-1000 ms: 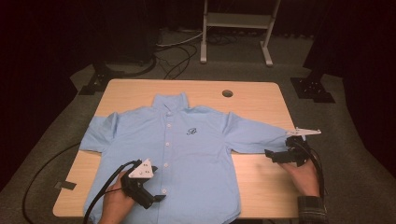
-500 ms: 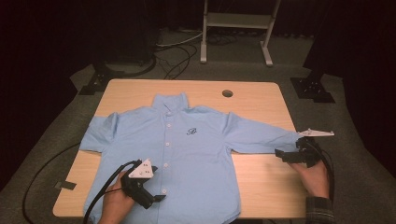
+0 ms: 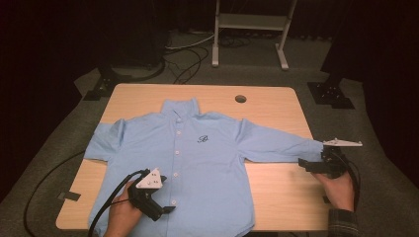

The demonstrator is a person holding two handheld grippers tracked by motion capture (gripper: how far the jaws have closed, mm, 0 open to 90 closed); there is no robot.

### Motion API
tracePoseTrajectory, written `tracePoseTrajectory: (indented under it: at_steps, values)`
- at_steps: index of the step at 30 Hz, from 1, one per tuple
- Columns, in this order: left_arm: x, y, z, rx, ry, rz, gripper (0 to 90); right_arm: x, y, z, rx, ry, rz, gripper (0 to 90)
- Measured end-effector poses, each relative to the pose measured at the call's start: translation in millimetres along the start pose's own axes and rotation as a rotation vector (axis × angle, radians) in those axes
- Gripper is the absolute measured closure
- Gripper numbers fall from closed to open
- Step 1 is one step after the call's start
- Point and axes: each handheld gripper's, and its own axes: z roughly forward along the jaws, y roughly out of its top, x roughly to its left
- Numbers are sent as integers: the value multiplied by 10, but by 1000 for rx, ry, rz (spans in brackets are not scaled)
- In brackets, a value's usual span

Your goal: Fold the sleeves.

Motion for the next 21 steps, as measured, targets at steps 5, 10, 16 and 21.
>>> tracePoseTrajectory:
  at_steps: [5, 10, 16, 21]
  values:
    - [0, 0, 0, 0, 0, 0, 0, -58, -29, -3, -2, -13, 9, 0]
    - [0, 0, 0, 0, 0, 1, 0, -127, -56, -1, -5, -22, 19, 0]
    - [3, 1, -2, 3, -1, 3, 0, -208, -75, 80, 16, -16, 31, 0]
    - [1, 0, -1, 2, 0, 2, 0, -230, -72, 128, 19, -8, 37, 9]
